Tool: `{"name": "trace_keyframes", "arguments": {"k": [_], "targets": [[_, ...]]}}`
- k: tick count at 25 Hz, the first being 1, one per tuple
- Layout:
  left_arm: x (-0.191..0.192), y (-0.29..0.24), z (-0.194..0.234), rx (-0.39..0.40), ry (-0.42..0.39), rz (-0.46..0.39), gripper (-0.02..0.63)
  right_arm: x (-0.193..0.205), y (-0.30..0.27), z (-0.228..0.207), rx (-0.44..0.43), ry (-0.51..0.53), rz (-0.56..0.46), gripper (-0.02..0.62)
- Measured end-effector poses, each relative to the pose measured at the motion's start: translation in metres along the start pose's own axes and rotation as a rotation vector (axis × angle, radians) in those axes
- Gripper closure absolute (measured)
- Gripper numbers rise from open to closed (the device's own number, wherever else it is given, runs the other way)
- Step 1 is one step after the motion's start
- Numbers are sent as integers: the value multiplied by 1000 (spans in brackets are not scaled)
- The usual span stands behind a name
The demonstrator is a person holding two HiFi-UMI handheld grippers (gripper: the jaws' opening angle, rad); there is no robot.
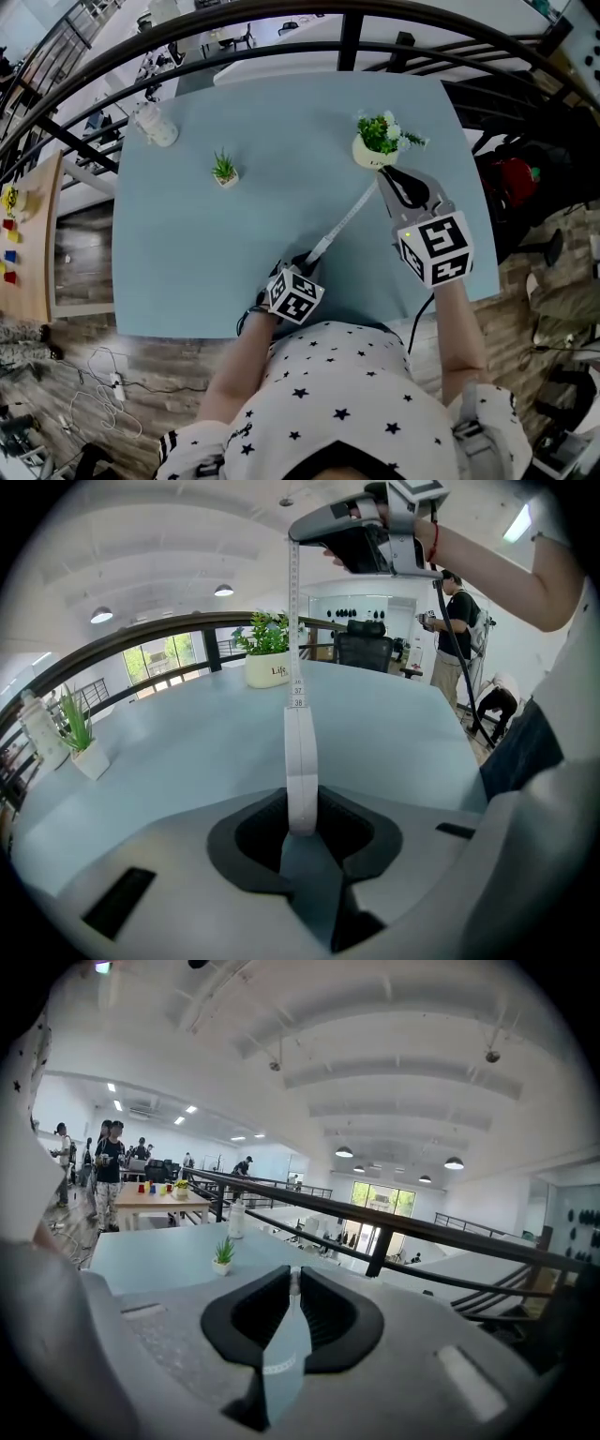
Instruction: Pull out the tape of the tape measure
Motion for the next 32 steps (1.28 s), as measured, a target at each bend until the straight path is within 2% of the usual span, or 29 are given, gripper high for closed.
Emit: {"name": "trace_keyframes", "arguments": {"k": [19,32], "targets": [[1,0,1,10,17,-7,522,92,-45,53,-139,-92,229,554],[0,0,2,17,24,-3,522,151,-55,90,-222,-101,380,554]]}}
Point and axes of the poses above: the fingertips, and each gripper's own axes: y backward along the fingers, z to its left, x out of its underside, the point moved 9 cm from there along y, backward along the fingers, and after that the axes turned 6 degrees about z, right-handed, at the moved point
